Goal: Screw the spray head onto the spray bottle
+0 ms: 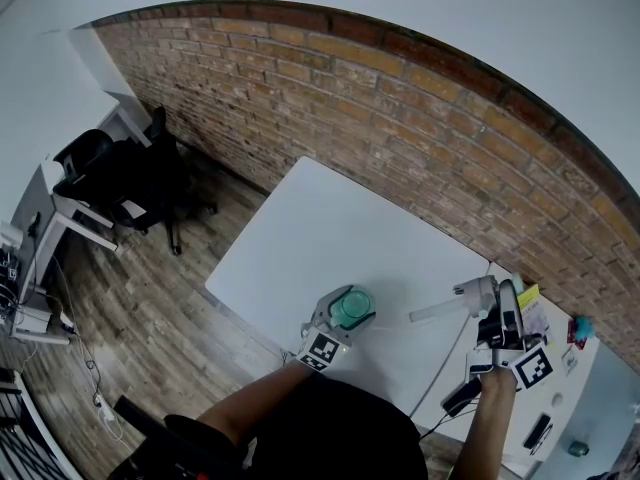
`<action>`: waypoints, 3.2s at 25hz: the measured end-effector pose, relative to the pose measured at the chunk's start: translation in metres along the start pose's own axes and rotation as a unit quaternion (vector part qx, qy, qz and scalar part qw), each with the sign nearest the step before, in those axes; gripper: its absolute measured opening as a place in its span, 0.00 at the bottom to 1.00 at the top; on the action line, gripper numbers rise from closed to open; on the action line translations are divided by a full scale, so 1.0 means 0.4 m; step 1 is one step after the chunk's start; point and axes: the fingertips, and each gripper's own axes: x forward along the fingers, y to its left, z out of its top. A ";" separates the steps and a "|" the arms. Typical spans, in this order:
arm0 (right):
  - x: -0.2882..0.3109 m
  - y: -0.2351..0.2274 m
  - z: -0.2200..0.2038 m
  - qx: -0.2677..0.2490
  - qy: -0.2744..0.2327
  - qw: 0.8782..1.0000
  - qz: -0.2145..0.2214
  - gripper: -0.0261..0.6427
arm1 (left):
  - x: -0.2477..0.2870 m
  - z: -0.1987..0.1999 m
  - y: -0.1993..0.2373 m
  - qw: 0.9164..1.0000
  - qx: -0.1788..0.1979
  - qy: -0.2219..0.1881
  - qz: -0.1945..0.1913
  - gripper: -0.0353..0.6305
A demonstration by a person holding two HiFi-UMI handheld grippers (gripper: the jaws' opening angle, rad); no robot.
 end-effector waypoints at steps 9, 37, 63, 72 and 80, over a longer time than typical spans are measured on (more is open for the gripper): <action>0.032 0.061 0.009 -0.028 -0.003 0.999 0.017 0.14 | -0.001 0.008 0.000 1.000 0.000 -0.007 -0.001 0.54; 0.116 0.197 0.008 -0.072 -0.002 0.996 0.057 0.14 | -0.001 0.013 -0.005 1.000 0.001 -0.005 -0.018 0.54; 0.168 0.233 -0.094 -0.165 0.043 0.985 0.039 0.14 | -0.007 0.018 -0.020 0.999 0.010 -0.011 -0.051 0.54; 0.184 0.268 -0.129 -0.174 0.049 0.982 0.051 0.14 | -0.009 0.019 -0.028 0.998 0.011 -0.011 -0.064 0.54; 0.187 0.275 -0.161 -0.178 0.049 0.982 0.040 0.14 | -0.008 0.015 -0.028 0.997 0.014 -0.012 -0.071 0.54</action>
